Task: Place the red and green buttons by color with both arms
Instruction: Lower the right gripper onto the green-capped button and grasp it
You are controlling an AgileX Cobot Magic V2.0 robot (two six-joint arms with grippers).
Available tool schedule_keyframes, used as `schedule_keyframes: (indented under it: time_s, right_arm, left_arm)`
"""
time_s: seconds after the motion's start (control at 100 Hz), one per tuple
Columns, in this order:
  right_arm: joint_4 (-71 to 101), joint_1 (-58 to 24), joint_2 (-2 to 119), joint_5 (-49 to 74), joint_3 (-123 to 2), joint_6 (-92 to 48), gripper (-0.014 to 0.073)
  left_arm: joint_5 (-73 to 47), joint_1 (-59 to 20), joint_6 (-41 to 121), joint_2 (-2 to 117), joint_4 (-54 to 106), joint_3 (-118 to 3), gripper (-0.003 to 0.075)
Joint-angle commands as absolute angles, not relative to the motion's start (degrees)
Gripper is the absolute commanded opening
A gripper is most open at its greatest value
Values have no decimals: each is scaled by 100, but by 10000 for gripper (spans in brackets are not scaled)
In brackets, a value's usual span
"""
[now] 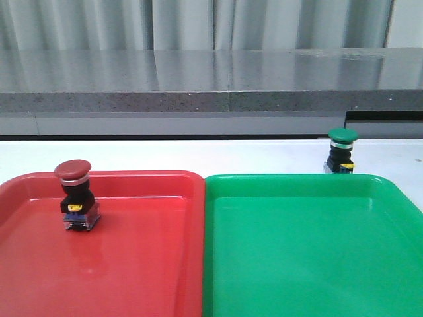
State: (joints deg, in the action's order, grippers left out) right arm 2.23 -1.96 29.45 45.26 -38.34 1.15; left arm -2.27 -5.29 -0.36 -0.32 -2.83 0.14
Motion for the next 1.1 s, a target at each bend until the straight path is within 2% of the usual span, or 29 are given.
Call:
schedule_keyframes:
  time_s: [0.0,0.68,1.09]
  right_arm:
    - [333,-157,3214,4047,-4065,105,626]
    - [624,-578,7729,3494,-6326,60,623]
    - [624,-578,9317,3244,-7195,60,623]
  left_arm:
    - [207,-511,-62,-209,-278,244,-19]
    - [207,-511,-62,-209,-278,244,-19]
    - [207,-511,-62,-209,-278,244,-19]
